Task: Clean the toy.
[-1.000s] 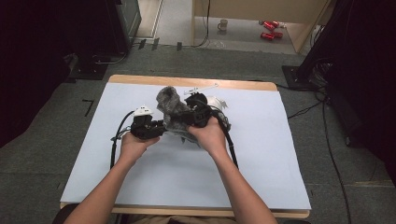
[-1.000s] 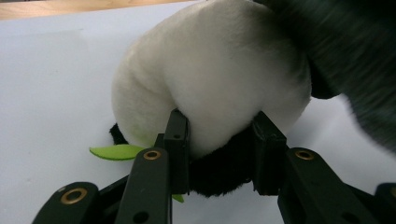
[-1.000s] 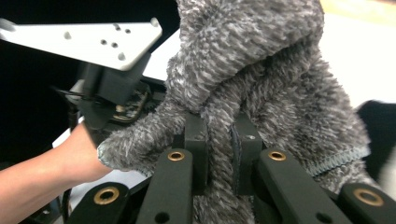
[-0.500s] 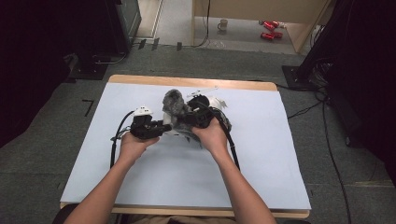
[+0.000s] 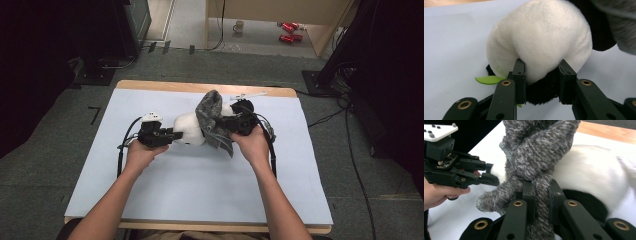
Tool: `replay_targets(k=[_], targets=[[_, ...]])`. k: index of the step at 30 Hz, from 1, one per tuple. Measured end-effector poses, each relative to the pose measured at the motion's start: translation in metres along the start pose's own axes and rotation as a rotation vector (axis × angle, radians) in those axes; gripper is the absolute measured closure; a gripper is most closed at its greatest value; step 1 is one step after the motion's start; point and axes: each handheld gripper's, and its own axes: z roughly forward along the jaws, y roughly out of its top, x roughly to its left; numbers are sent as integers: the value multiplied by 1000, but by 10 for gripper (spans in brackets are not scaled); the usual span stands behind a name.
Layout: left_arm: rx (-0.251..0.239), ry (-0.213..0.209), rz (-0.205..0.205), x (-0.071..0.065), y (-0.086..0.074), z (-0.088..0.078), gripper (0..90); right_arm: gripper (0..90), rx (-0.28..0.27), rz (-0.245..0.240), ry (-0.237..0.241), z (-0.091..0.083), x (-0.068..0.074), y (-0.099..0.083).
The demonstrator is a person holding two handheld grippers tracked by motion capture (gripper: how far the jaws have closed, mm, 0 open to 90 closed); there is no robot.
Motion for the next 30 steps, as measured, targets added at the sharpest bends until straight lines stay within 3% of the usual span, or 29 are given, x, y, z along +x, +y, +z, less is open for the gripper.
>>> replay_targets(k=[11, 17, 23, 27, 30], targets=[[12, -9, -14, 15, 2, -7, 666, 805, -35, 37, -44, -26, -33, -15], [19, -27, -9, 20, 0, -8, 665, 806, -28, 73, -119, -38, -58, -27], [18, -30, -12, 20, 0, -8, 664, 806, -118, 132, -133, -60, -82, -27], [19, -30, -11, 20, 0, -8, 664, 806, -177, 132, -149, -61, -89, -16], [17, -35, -8, 20, 0, -8, 664, 806, -210, 152, -117, -55, -92, -7]])
